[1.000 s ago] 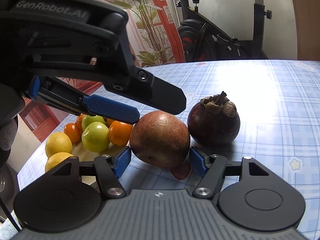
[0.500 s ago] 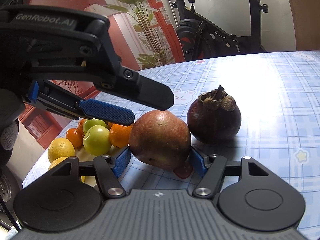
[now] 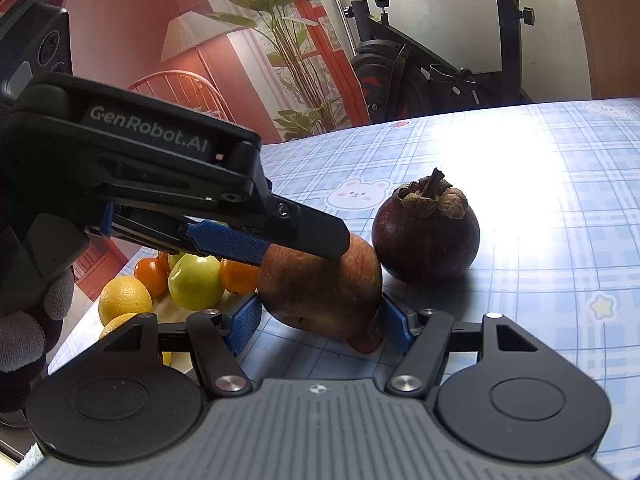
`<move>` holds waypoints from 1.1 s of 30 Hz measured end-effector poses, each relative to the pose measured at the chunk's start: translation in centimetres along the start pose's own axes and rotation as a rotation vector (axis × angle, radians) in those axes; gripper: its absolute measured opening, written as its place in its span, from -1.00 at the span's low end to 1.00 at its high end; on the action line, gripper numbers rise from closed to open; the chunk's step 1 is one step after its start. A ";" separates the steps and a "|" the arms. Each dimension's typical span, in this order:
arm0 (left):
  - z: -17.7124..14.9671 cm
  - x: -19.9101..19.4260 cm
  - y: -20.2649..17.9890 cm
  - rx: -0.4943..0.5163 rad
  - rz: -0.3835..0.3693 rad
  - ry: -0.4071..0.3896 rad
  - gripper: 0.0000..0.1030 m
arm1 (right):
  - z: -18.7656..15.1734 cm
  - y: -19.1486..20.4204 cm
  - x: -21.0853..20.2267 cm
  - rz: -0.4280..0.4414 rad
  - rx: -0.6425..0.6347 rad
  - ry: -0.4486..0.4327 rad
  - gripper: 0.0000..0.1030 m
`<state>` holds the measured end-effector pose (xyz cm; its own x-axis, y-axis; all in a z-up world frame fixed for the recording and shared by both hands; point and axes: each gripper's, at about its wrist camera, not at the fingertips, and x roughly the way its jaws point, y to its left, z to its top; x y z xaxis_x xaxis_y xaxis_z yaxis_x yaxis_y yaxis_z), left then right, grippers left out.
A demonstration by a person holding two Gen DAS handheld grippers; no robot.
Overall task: Organize fruits
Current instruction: 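Carry the red apple with the left tool onto the plate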
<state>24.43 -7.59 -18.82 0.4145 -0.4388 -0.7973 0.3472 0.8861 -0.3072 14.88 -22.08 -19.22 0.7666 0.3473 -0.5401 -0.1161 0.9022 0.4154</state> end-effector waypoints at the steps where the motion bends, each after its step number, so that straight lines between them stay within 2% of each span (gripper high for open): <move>1: -0.1 0.0 -0.1 0.004 -0.002 -0.002 0.10 | 0.0 0.0 -0.1 0.000 0.001 0.000 0.30; 10: -0.5 -1.7 -0.7 0.043 -0.024 -0.002 0.09 | 0.4 1.6 -1.4 -0.004 -0.055 0.003 0.30; 20: -1.6 -6.4 2.4 -0.027 -0.030 -0.035 0.09 | 1.5 5.9 -1.0 0.079 -0.171 0.032 0.30; 27: -2.7 -7.0 4.7 -0.067 -0.003 -0.021 0.09 | 0.8 7.8 1.2 0.116 -0.237 0.091 0.30; 33: -2.8 -6.7 5.5 -0.097 -0.004 -0.020 0.09 | 0.7 8.4 2.3 0.105 -0.272 0.107 0.30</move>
<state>21.17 0.67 -16.60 0.4304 -0.4440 -0.7859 0.2659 0.8944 -0.3597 16.12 -13.84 -16.47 0.6722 0.4546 -0.5844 -0.3671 0.8901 0.2701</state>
